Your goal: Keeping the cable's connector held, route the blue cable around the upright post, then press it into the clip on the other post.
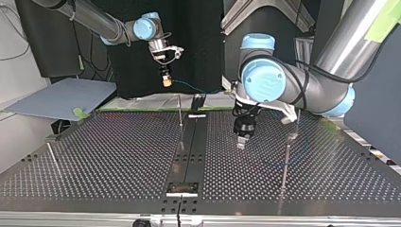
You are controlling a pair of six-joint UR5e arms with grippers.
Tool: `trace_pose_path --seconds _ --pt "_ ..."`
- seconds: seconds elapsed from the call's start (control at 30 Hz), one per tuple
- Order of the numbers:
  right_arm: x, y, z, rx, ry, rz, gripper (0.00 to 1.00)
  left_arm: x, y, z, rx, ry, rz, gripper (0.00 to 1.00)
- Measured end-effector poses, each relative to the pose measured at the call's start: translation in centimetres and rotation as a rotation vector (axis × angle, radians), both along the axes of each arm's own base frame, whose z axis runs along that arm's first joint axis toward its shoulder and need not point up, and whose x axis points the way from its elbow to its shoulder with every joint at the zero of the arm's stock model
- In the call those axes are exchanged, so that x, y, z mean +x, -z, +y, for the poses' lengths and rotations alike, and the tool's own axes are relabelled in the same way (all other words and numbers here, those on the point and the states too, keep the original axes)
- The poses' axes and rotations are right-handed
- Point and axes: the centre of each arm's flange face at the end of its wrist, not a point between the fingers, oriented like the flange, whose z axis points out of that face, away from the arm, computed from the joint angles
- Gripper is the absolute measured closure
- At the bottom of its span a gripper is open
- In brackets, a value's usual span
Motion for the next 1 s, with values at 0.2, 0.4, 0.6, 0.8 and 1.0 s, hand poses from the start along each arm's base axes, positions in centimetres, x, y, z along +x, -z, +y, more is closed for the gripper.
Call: trace_pose_path --seconds 0.2,0.4,0.6,0.8,1.0 --pt "0.0 0.0 0.0 0.002 -0.001 0.002 1.0 0.8 1.6 -0.7 0.025 -0.03 -0.009 0.0" --pt "0.0 0.0 0.0 0.001 -0.001 0.002 1.0 1.4 1.4 -0.5 0.04 -0.079 -0.056 0.0" --pt "0.0 0.0 0.0 0.001 -0.001 0.003 1.0 1.6 0.9 -0.7 0.062 -0.117 -0.105 0.0" --pt "0.0 0.1 0.1 0.002 -0.001 0.004 1.0 1.2 0.6 -1.6 0.057 -0.141 -0.136 0.0" --pt "0.0 0.0 0.0 0.0 -0.001 0.001 1.0 0.4 1.2 -2.8 0.07 -0.155 -0.13 0.0"
